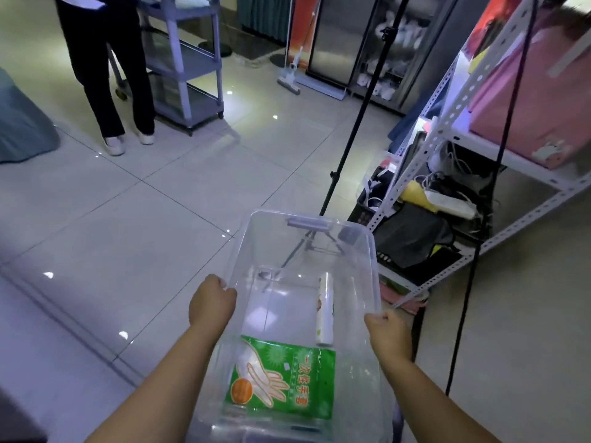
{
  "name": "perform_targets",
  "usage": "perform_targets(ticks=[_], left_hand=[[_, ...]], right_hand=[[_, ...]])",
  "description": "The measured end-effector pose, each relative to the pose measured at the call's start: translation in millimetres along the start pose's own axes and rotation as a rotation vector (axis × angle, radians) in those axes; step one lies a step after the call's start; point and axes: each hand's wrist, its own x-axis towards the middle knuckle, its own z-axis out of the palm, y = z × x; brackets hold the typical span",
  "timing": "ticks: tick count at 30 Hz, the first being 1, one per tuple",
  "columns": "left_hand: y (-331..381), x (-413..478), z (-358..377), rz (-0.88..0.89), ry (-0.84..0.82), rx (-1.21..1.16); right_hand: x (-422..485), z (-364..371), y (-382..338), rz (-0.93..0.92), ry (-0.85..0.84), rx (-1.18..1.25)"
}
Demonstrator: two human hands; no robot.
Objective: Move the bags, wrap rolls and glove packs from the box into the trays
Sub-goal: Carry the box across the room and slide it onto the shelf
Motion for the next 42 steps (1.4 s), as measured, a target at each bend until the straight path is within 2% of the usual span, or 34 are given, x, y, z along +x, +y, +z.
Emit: perform_targets(ticks=[6, 11, 20, 26, 30, 36, 42], left_hand=[[32.9, 81.7, 24.1, -0.110, 0.029, -0.105], [51.3, 154.7, 20.2, -0.127, 0.013, -0.102], [69.5, 280.9, -31.9, -0.191, 0.103, -0.078], [66.9, 388.5, -83.2, -0.219, 0.146, -0.155], [68.9, 476.1, -121.8, -0.205, 0.109, -0.223], [86.3, 591.1, -186.9, -0.156, 0.032, -0.131], [128.9, 686.3, -204.5, -0.081, 0.029, -0.106]], right_hand=[[64.6, 35.5, -50.6, 0.027, 0.029, 0.033], [132.8, 77.4, -94.4, 0.020, -0.033, 0.049], [228.1, 168.7, -221.5, -0.104, -0.227, -0.113], [266.0, 252.3, -316.2, -0.199, -0.302, -0.164], [283.6, 314.3, -377.3, -0.212, -0.255, -0.159], [295.2, 378.5, -469.7, -0.199, -0.245, -0.120], [331.0, 413.2, -526.3, -0.177, -0.159, -0.045]])
